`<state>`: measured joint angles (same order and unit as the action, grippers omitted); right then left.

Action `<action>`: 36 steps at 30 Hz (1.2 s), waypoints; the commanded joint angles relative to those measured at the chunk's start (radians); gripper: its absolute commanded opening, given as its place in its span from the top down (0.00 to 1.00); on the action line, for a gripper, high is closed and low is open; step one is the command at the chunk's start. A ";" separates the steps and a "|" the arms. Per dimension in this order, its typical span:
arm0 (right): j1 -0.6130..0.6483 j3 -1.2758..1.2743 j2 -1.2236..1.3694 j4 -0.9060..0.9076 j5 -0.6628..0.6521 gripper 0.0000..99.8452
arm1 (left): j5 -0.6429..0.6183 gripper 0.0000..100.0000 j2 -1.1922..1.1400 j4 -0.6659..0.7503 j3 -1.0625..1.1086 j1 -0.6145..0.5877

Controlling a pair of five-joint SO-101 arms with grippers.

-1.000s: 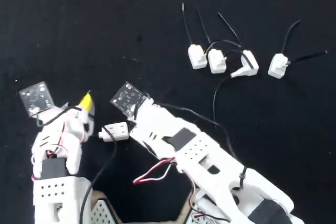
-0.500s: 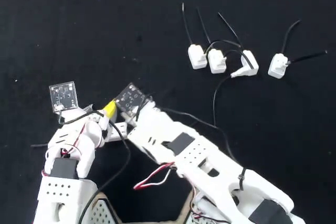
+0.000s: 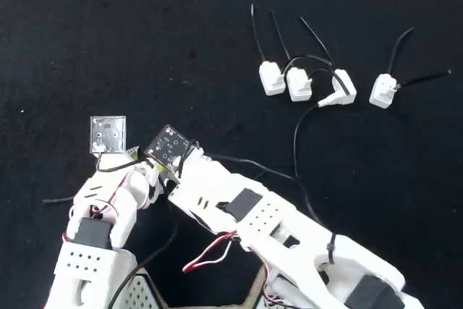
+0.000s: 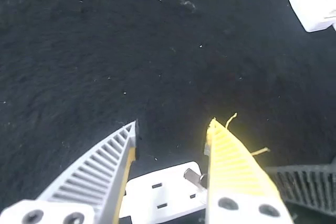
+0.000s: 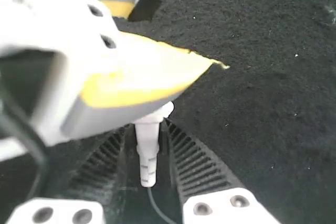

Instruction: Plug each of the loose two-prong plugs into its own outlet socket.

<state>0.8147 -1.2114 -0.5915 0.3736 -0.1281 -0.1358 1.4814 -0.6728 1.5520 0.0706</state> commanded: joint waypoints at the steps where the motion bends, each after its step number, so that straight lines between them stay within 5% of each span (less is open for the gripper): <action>1: 0.012 0.002 -0.091 0.025 0.003 0.99 | 0.014 0.78 0.012 -0.002 -0.008 0.013; 17: -0.026 -0.110 -0.430 0.109 -0.023 0.99 | 0.015 0.78 0.012 -0.002 -0.005 0.013; 36: -0.054 -0.102 -0.499 0.146 -0.031 0.99 | 0.015 0.78 0.012 0.006 0.008 0.013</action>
<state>0.7933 -1.3326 -1.0487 0.5178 -0.1511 -0.1343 1.4952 -0.6713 1.5581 0.0736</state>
